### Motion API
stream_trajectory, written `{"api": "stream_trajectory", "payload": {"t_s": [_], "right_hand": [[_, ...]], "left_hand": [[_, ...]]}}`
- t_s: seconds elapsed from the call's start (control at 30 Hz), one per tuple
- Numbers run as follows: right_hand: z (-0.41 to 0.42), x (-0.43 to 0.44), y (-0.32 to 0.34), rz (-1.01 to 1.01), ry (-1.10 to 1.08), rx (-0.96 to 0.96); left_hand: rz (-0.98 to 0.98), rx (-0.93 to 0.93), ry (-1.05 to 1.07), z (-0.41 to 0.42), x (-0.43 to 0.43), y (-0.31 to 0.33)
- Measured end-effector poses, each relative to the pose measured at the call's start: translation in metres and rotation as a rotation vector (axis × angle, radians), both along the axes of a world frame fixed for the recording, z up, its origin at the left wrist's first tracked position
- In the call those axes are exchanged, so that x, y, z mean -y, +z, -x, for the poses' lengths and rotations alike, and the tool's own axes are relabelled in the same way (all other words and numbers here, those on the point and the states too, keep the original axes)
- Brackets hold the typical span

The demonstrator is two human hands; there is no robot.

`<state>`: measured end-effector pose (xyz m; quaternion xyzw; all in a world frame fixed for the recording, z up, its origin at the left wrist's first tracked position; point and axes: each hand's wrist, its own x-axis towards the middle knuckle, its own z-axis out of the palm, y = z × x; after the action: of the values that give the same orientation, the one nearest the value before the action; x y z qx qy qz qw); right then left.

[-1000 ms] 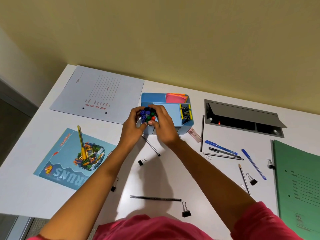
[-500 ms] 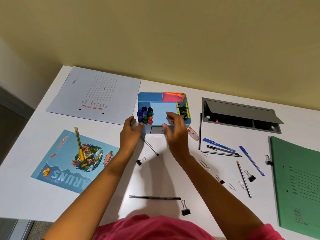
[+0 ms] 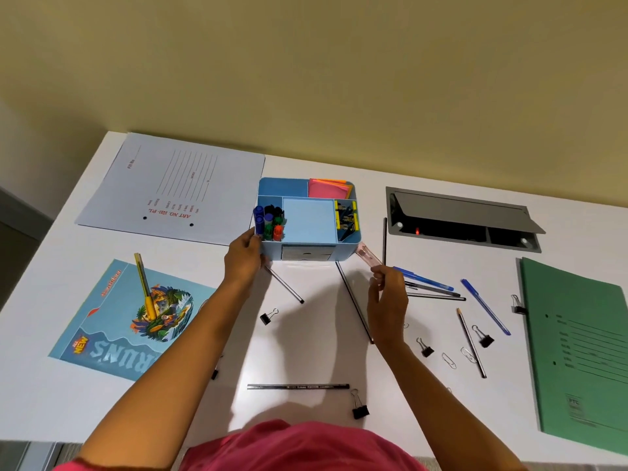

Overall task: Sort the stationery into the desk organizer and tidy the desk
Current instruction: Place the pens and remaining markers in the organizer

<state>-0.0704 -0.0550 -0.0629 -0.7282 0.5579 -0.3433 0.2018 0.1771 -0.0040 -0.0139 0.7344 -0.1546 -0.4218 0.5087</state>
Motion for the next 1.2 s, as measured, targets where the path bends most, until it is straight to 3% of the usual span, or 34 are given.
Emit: {"api": "stream_trajectory", "payload": {"t_s": [0.1, 0.23, 0.47, 0.6, 0.73, 0.9, 1.07, 1.2], "right_hand": [[0.009, 0.005, -0.005, -0.003, -0.067, -0.031], [0.017, 0.019, -0.016, -0.033, -0.138, -0.125], [0.012, 0.033, -0.017, -0.330, -0.236, -0.298], [0.013, 0.044, -0.012, -0.447, -0.271, -0.298], [0.017, 0.047, -0.008, -0.429, -0.338, -0.280], [0.021, 0.039, -0.012, -0.407, -0.241, -0.278], [0.020, 0.039, -0.013, -0.442, -0.217, -0.425], [0.019, 0.042, -0.018, -0.522, -0.273, -0.398]], "left_hand": [[-0.012, 0.052, 0.023, -0.004, -0.001, 0.003], [-0.021, -0.016, 0.057, -0.007, -0.013, -0.002], [-0.039, -0.168, 0.184, 0.012, -0.039, -0.014], [-0.057, -0.215, 0.150, 0.023, -0.051, -0.016], [-0.071, -0.208, 0.072, 0.033, -0.055, -0.016], [-0.059, -0.207, 0.003, 0.046, -0.052, -0.014], [-0.043, -0.164, -0.055, 0.053, -0.050, -0.010], [-0.049, -0.112, -0.098, 0.056, -0.050, -0.010]]}}
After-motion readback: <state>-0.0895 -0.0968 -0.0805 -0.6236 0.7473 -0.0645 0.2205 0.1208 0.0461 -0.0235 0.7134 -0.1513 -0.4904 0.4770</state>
